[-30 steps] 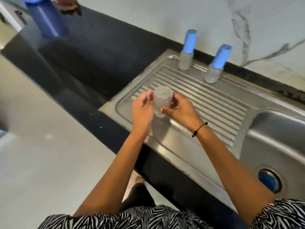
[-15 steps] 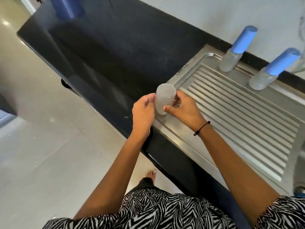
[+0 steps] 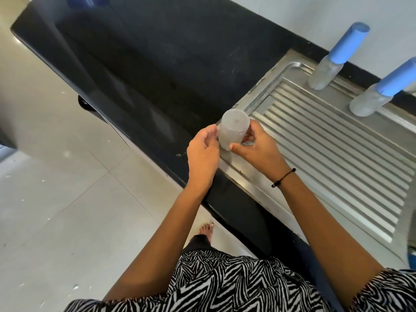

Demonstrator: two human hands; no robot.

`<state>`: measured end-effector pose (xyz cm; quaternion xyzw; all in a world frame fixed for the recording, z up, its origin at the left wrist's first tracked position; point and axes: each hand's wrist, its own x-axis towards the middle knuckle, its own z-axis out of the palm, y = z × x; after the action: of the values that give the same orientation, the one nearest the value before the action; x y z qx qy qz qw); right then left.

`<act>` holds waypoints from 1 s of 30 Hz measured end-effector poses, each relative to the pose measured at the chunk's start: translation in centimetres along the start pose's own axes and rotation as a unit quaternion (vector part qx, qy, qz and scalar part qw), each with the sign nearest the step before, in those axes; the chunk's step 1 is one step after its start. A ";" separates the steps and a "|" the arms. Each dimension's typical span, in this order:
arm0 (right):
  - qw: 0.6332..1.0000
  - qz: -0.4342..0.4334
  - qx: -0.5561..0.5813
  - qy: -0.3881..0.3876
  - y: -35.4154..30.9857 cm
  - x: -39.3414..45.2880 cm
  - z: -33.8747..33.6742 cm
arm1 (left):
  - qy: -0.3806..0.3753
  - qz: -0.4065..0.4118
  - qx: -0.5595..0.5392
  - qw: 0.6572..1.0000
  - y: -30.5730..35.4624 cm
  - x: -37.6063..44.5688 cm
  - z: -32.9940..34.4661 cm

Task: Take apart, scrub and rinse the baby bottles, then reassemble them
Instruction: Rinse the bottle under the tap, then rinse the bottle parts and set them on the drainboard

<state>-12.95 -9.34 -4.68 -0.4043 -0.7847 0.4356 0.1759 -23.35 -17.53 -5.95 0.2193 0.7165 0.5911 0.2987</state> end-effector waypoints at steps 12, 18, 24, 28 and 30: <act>0.998 0.042 0.045 0.024 2.2 -4.3 -2.0 | 0.075 0.000 -0.057 0.996 -0.2 -5.1 1.7; 0.996 0.040 0.059 0.045 5.3 -9.8 -6.4 | -0.020 0.035 -0.033 0.999 0.0 -11.3 7.2; 0.988 0.075 0.085 0.109 11.1 -18.5 -13.4 | -0.132 0.023 -0.013 0.991 0.1 -20.1 15.7; 0.977 0.107 0.096 0.159 15.3 -25.5 -18.2 | -0.199 0.012 0.006 0.980 -0.7 -26.8 22.1; 0.973 0.122 0.091 0.175 17.1 -28.4 -20.1 | -0.233 0.010 0.022 0.972 -1.2 -29.3 24.8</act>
<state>25.21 -15.81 -5.42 -0.5490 -0.6436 0.4458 0.2926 15.00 -19.52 -5.27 0.3642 0.6377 0.5109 0.4469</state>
